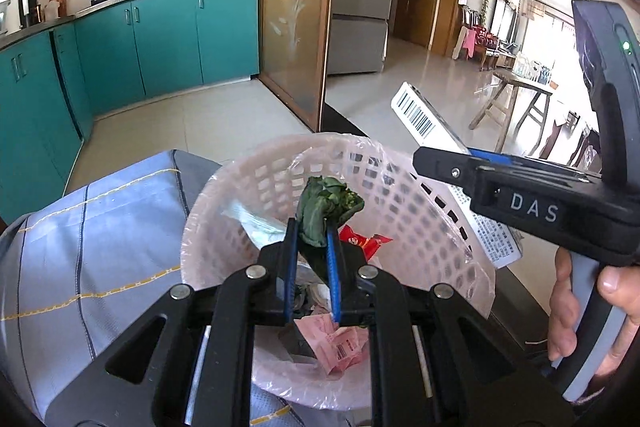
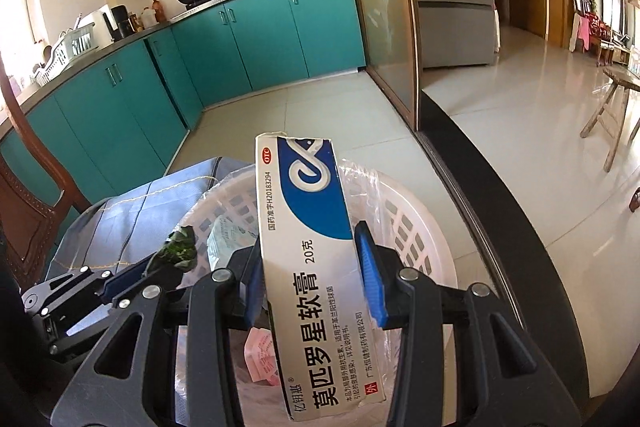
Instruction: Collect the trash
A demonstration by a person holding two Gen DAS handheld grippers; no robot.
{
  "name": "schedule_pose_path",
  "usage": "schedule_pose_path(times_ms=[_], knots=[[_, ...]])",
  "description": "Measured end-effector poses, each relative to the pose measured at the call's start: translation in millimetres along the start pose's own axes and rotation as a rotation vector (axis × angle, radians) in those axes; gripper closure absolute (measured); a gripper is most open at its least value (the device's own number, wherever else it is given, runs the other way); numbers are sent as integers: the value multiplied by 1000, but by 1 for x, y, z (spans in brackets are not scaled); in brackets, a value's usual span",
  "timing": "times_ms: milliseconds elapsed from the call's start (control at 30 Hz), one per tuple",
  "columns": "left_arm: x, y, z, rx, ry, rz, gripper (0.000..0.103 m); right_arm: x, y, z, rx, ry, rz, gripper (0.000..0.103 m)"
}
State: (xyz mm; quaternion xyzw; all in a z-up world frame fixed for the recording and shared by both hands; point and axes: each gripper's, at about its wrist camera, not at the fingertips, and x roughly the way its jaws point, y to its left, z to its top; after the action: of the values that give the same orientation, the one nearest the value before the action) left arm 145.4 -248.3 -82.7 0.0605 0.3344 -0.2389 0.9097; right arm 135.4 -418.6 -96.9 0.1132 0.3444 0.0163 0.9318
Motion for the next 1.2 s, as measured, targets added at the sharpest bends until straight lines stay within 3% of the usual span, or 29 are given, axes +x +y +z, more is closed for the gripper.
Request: schedule_pose_path(times_ms=[267, 333, 367, 400, 433, 500, 600, 733, 900, 1067, 1200], knots=[[5, 4, 0, 2, 17, -11, 89, 5, 4, 0, -3, 15, -1, 62], [9, 4, -2, 13, 32, -6, 77, 7, 6, 1, -6, 20, -1, 62], [9, 5, -3, 10, 33, 3, 55, 9, 8, 0, -13, 27, 4, 61], [7, 7, -4, -3, 24, 13, 43, 11, 9, 0, -20, 34, 5, 57], [3, 12, -5, -24, 9, 19, 43, 13, 11, 0, -27, 44, 2, 50], [-3, 20, -6, -38, 5, 39, 42, 18, 13, -2, -40, 60, -15, 47], [-21, 34, -10, -52, -14, 114, 35, 18, 13, -2, -38, 56, -17, 29], [-66, 54, -24, -99, -62, 206, 21, 8, 9, -1, -7, -18, 8, 17], [-139, 79, -56, -104, -142, 334, 6, -21, 25, -20, -11, -177, 44, 7], [-190, 97, -93, -104, -154, 427, 4, -60, 56, -66, -67, -323, -8, 4], [-226, 111, -118, -130, -163, 436, 4, -97, 71, -97, -9, -331, 42, 4]])
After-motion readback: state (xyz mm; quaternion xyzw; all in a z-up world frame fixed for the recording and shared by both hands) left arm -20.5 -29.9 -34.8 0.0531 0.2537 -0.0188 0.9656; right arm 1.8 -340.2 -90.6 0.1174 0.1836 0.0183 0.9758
